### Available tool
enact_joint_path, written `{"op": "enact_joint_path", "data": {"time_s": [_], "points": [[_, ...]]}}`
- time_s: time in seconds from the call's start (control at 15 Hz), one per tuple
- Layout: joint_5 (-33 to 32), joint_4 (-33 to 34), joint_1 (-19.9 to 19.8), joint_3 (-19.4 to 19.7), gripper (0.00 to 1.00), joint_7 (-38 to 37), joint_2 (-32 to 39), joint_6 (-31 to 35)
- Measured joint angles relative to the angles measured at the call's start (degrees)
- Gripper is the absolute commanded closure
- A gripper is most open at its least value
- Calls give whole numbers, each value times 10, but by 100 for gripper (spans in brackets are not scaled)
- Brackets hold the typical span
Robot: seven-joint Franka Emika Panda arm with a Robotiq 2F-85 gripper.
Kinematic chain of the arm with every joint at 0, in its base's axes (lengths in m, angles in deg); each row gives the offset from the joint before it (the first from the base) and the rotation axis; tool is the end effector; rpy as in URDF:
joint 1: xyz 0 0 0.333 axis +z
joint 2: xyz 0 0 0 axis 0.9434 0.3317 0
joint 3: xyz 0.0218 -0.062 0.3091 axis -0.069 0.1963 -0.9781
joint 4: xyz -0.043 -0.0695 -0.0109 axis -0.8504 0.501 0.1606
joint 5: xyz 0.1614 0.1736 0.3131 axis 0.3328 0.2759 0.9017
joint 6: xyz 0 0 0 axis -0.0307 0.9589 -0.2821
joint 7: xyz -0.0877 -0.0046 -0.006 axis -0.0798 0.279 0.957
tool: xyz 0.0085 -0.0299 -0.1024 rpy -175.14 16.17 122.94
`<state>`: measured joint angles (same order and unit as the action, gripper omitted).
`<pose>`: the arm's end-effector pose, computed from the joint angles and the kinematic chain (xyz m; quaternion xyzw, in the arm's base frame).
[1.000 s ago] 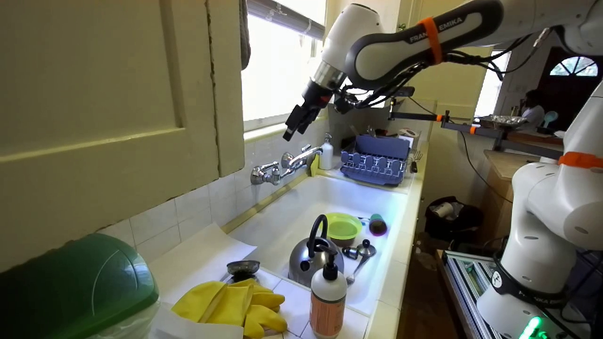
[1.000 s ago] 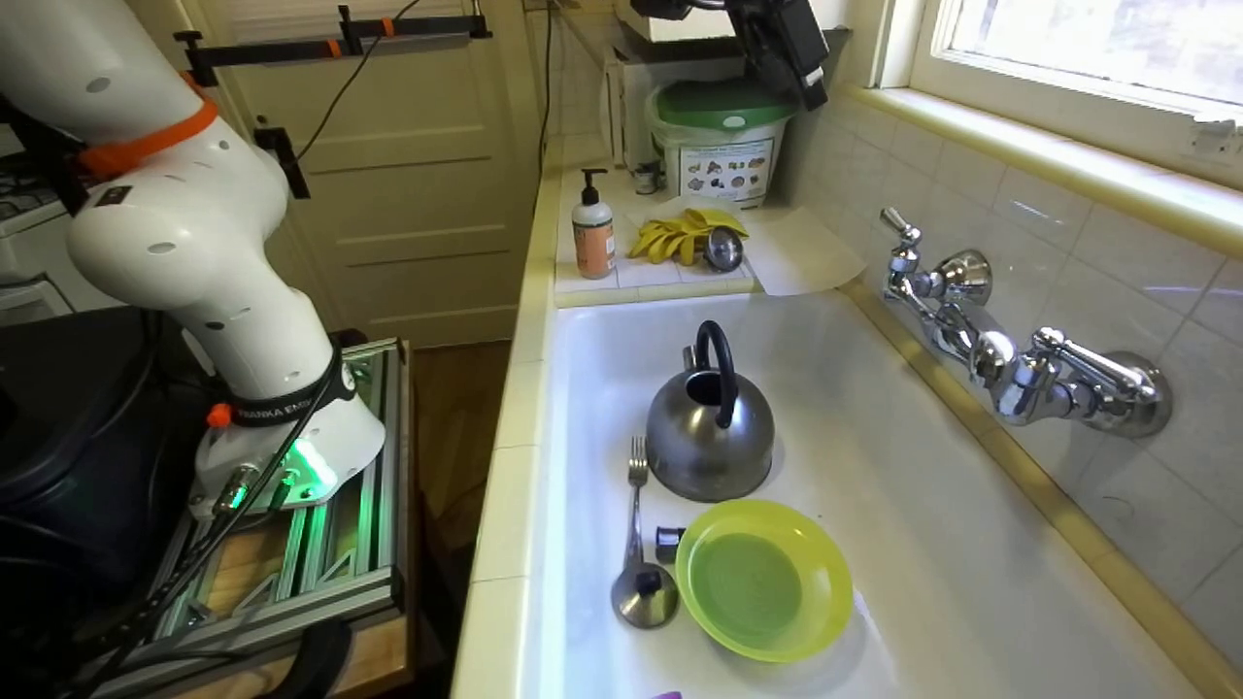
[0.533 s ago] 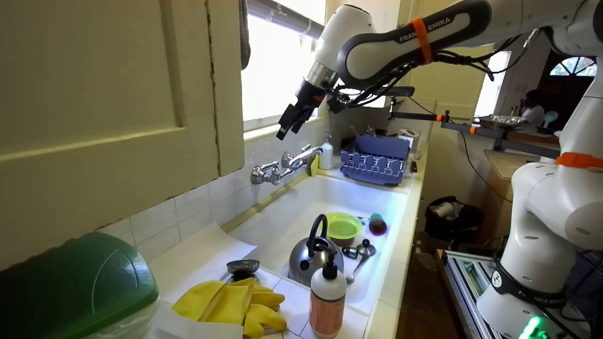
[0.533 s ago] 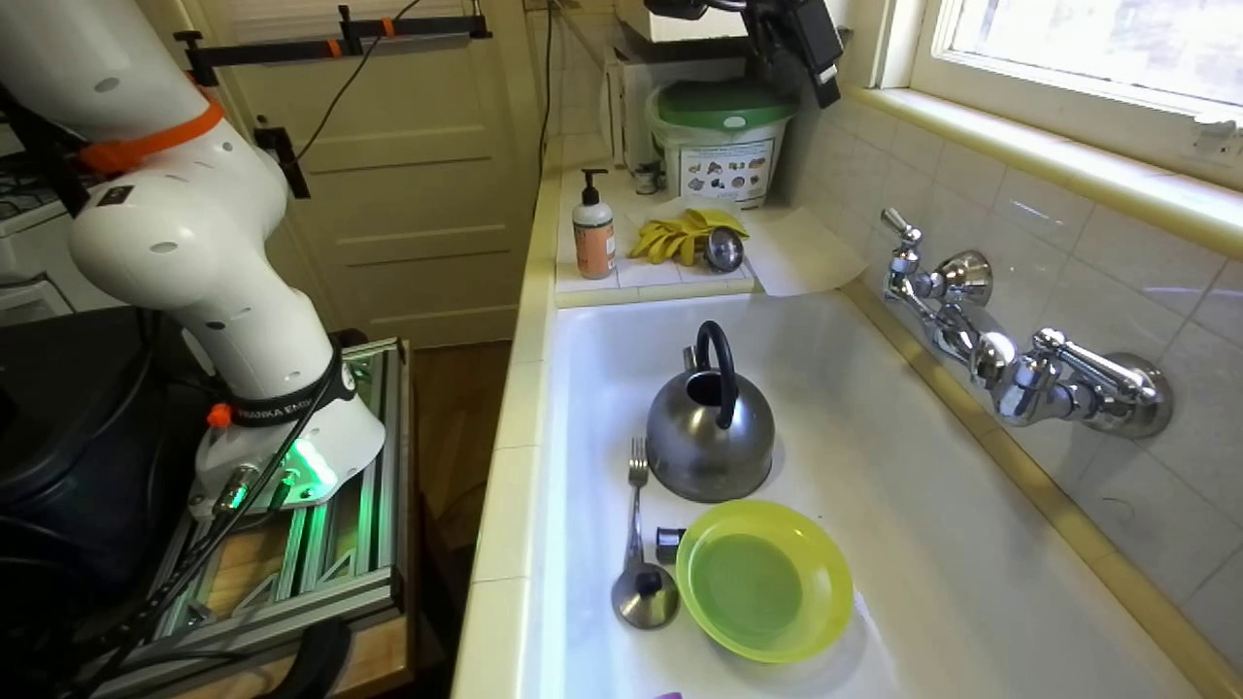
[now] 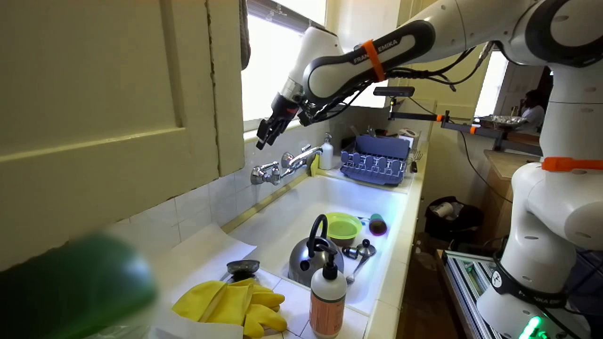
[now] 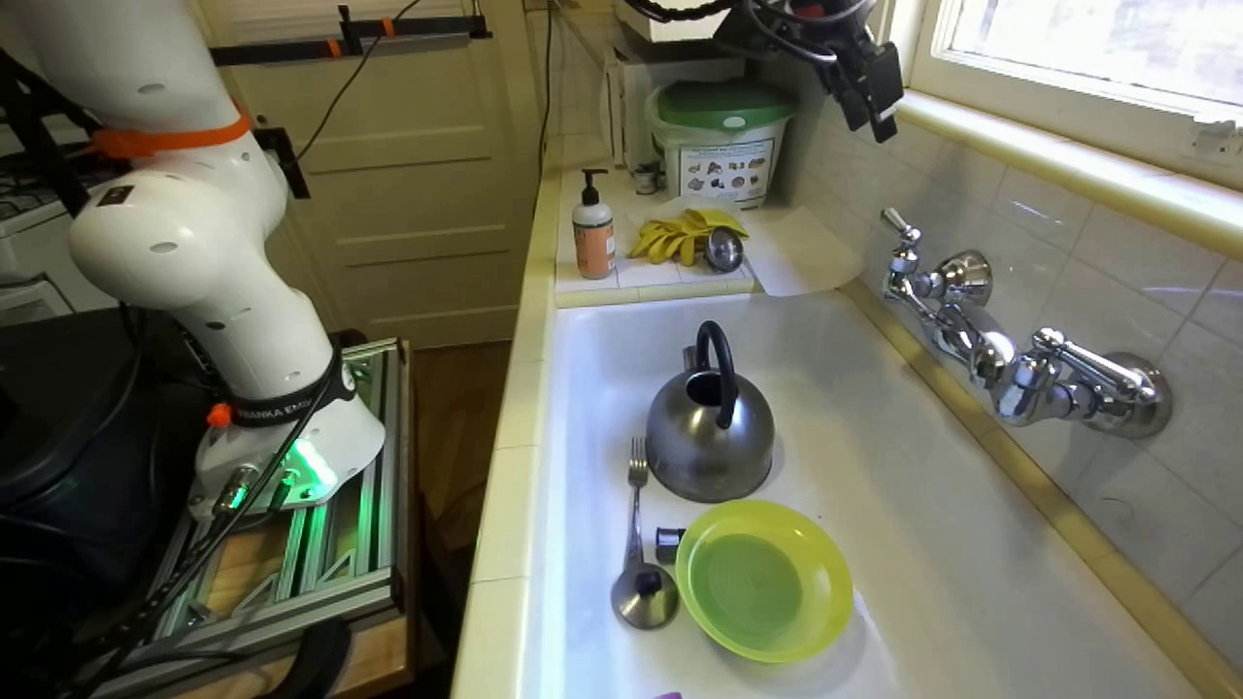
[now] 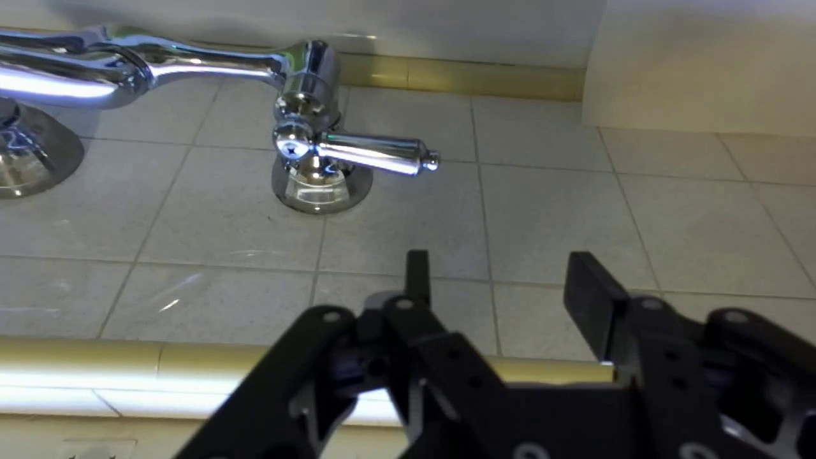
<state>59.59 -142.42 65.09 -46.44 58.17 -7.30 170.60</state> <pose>0.6125 -0.1016 0.5048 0.9597 -0.0796 0.2664 0.0399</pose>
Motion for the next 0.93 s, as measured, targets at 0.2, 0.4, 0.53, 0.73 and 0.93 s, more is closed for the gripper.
{"op": "enact_joint_path", "data": {"time_s": [0.2,0.4,0.53,0.73,0.93], "points": [[0,42,0,3,96,-2,56,6],[0,77,-2,12,100,-4,99,14],[0,96,-2,20,100,-6,121,16],[-3,115,-3,28,100,-6,144,14],[-24,124,-2,38,100,-7,158,-4]]}}
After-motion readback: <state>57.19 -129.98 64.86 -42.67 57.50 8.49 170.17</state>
